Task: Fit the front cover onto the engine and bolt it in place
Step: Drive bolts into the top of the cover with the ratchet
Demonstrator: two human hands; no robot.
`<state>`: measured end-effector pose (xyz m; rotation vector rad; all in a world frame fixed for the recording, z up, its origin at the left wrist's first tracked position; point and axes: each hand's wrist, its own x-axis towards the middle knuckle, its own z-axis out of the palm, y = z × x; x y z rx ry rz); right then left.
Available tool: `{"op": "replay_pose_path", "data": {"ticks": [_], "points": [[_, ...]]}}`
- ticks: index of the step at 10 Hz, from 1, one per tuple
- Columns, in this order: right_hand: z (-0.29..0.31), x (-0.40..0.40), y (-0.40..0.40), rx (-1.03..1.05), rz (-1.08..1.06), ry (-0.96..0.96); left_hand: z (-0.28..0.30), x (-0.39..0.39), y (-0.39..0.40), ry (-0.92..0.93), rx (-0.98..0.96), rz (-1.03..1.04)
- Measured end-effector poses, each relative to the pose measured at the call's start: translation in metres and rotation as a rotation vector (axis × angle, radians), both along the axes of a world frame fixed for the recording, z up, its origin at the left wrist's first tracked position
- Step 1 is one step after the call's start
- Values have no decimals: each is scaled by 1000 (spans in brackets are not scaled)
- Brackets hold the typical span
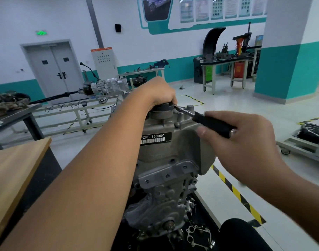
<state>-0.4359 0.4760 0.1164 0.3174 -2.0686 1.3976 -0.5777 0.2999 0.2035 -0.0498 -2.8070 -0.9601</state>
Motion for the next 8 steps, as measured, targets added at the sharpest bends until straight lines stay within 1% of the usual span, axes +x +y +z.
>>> {"op": "replay_pose_path", "data": {"ticks": [1,2,3,4,5,6,7,8], "points": [[-8,1,-17,-1026,337,-488,1,2,0,-3,7,-1],[-4,1,-11,-543,223,-305,1,4,1,-4,7,2],[-7,-6,12,724,-175,258,0,2,0,-4,0,-5],[-10,-11,18,775,-118,419,0,0,-1,-3,0,-13],[-16,-1,-3,36,-56,116,-1,-1,-1,2,-3,-12],[-14,0,-20,-1030,275,-409,0,-1,0,5,-12,-5],[-15,4,-18,-366,188,-172,0,1,0,-4,-16,-3],[-12,-1,-2,645,-115,273,0,3,0,-3,-32,-2]]}}
